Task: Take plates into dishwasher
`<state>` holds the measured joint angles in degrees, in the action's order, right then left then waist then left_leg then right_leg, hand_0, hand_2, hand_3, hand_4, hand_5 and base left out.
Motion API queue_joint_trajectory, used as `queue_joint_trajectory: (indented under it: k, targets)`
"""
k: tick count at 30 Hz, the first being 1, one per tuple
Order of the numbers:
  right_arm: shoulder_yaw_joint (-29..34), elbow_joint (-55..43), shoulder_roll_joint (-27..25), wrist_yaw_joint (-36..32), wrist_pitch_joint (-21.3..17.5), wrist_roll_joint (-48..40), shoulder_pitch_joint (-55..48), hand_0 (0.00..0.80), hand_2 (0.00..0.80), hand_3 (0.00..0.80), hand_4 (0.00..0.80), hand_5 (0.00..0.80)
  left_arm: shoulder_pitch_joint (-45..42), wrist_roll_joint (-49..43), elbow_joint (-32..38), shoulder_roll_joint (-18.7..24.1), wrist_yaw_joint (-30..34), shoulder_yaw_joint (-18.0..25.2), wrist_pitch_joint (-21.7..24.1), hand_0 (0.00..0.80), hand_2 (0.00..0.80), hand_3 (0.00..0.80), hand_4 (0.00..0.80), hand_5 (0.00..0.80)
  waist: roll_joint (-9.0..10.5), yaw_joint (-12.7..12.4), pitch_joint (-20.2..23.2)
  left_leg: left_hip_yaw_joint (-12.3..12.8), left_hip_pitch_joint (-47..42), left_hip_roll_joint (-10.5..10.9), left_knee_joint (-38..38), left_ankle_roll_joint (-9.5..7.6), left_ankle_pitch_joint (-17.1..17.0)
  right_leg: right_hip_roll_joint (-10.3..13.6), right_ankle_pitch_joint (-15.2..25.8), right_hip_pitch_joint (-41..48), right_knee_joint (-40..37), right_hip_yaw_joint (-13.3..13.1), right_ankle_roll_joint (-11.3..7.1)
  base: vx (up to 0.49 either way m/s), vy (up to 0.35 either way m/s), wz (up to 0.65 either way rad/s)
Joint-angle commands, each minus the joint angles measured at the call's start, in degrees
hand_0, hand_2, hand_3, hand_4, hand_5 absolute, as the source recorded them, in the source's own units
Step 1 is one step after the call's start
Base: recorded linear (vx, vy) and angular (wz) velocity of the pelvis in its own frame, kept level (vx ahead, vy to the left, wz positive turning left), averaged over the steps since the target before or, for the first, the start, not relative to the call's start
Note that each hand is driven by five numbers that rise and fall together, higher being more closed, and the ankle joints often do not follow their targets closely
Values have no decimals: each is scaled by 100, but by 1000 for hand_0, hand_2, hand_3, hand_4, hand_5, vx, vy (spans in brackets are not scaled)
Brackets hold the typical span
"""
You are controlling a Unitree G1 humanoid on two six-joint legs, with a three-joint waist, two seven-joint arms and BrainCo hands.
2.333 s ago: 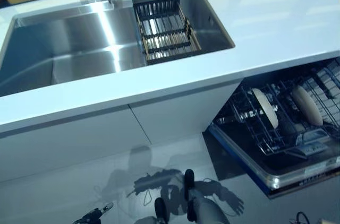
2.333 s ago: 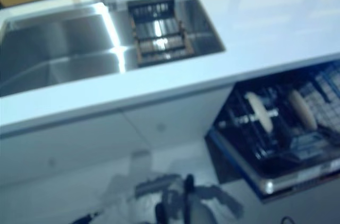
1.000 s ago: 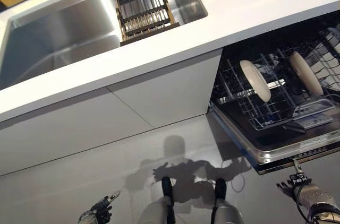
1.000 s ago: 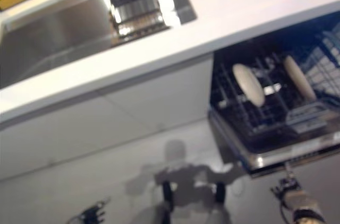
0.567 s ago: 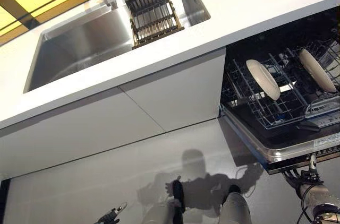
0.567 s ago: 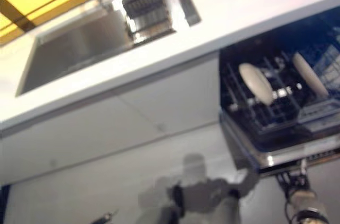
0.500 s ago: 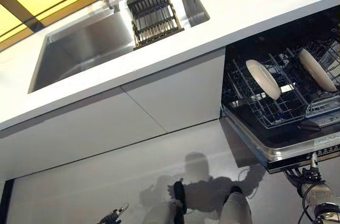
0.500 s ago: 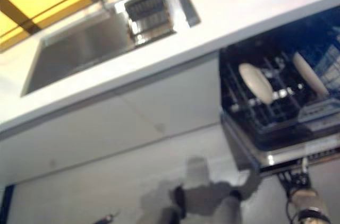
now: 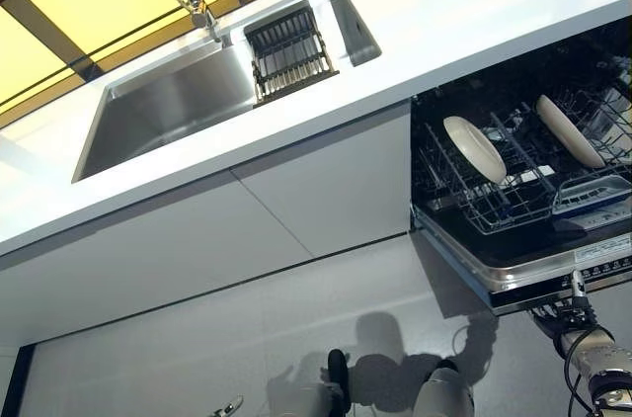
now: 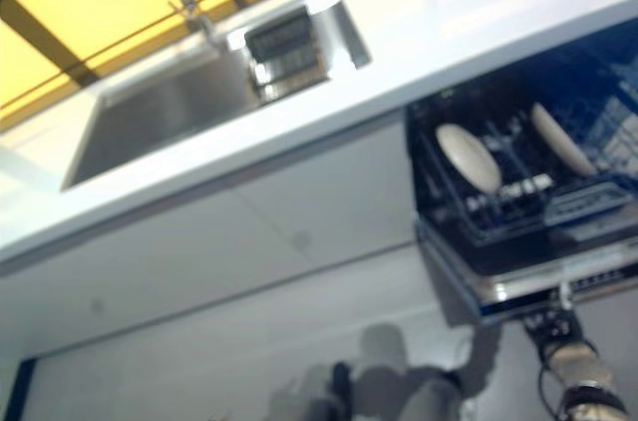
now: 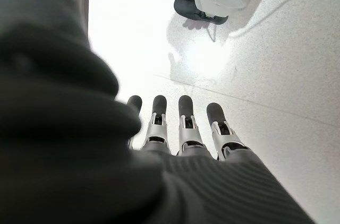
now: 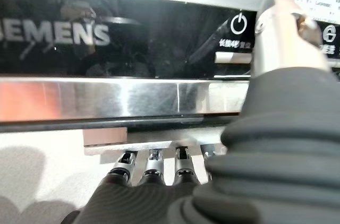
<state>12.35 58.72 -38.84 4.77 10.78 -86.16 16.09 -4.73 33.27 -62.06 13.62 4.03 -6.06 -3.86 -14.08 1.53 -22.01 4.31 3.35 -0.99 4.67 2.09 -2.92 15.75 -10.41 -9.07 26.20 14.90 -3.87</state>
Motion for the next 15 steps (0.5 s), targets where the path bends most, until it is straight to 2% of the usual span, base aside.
queue_joint_trajectory:
  k: [1,15]
  targets:
    - [-79,-1107,-270,-748,-615,-224,2766,0,0,0,0,0,71,-126,133,290,25,-270,-31,0,0,0,0,0,239,-595,331,30,-18,197,916,-219,789,-231,-479,634,-85,317,659,-12,-4,-4]
    - [-95,-1098,-260,-1064,-966,-600,2844,0,0,0,0,0,78,-345,6,371,33,-295,64,0,0,0,0,0,373,-666,356,-10,-132,142,799,-206,691,-305,-314,853,-328,378,586,-12,-7,5]
